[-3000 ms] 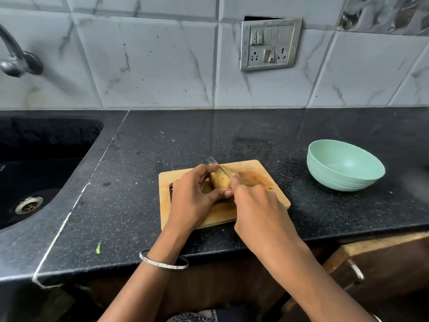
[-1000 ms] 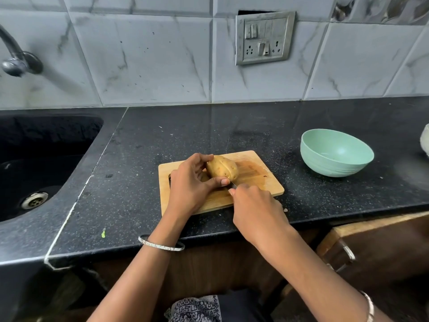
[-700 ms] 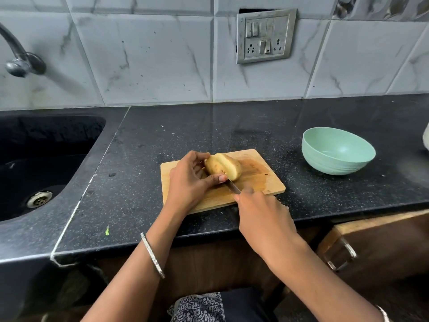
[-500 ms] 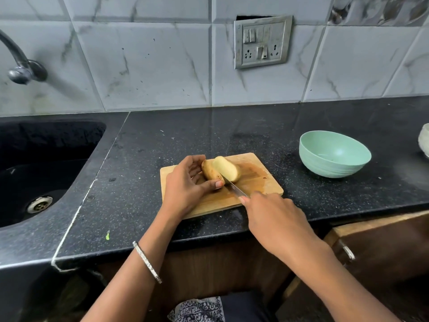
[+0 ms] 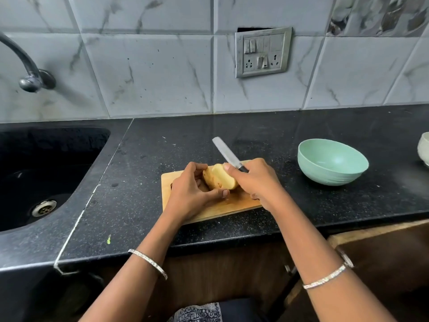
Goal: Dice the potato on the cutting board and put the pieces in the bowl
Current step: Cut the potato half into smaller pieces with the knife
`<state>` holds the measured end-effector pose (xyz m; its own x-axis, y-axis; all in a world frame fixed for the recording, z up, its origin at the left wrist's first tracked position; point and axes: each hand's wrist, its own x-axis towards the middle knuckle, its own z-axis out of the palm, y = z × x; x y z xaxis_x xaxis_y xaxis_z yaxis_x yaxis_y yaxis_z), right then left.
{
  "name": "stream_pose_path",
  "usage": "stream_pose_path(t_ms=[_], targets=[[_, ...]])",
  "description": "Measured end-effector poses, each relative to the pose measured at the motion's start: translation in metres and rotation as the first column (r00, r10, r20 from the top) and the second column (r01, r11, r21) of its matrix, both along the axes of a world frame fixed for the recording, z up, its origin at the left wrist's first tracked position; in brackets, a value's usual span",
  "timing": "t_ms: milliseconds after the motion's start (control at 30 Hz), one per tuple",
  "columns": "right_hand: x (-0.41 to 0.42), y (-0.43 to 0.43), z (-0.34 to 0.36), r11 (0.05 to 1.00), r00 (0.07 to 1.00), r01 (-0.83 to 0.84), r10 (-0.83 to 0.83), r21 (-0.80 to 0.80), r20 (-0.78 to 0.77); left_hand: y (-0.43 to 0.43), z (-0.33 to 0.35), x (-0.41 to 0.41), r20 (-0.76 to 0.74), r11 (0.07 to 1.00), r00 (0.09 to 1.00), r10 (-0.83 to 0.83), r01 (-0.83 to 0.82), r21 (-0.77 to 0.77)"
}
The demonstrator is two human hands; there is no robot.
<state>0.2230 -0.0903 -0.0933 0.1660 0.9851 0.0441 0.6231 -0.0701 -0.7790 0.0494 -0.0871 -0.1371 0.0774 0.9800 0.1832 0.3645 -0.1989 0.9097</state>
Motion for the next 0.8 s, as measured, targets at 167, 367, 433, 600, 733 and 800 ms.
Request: stream_pose_path(t_ms=[167, 367, 433, 600, 733, 800], targets=[[-0.006, 0.008, -0.007, 0.994, 0.991, -0.026, 0.011, -0.107, -0.134, 0.000, 0.000, -0.003, 0.009, 0.999, 0.999, -0.032, 0.032, -0.009], [-0.003, -0.003, 0.003, 0.996, 0.987, 0.065, -0.072, -0.054, -0.143, -0.001, 0.013, -0.004, -0.080, 0.999, 0.997, 0.021, -0.017, 0.047], [0.006, -0.002, 0.008, 0.989, 0.989, 0.144, -0.143, 0.021, -0.023, 0.001, 0.022, -0.005, -0.252, 0.994, 0.965, 0.072, -0.049, 0.096], [0.016, 0.001, -0.001, 0.978, 0.967, 0.148, -0.175, 0.148, 0.184, 0.009, 0.029, 0.001, -0.565, 0.993, 0.824, 0.048, 0.019, 0.112], [0.015, -0.004, -0.011, 0.985, 0.957, 0.072, -0.113, 0.157, 0.269, 0.009, 0.022, 0.004, -0.597, 0.993, 0.802, 0.026, 0.047, 0.106], [0.015, -0.014, -0.011, 0.968, 0.949, 0.063, -0.133, 0.242, 0.286, 0.005, 0.020, 0.001, -0.531, 0.995, 0.847, 0.035, 0.021, 0.099]])
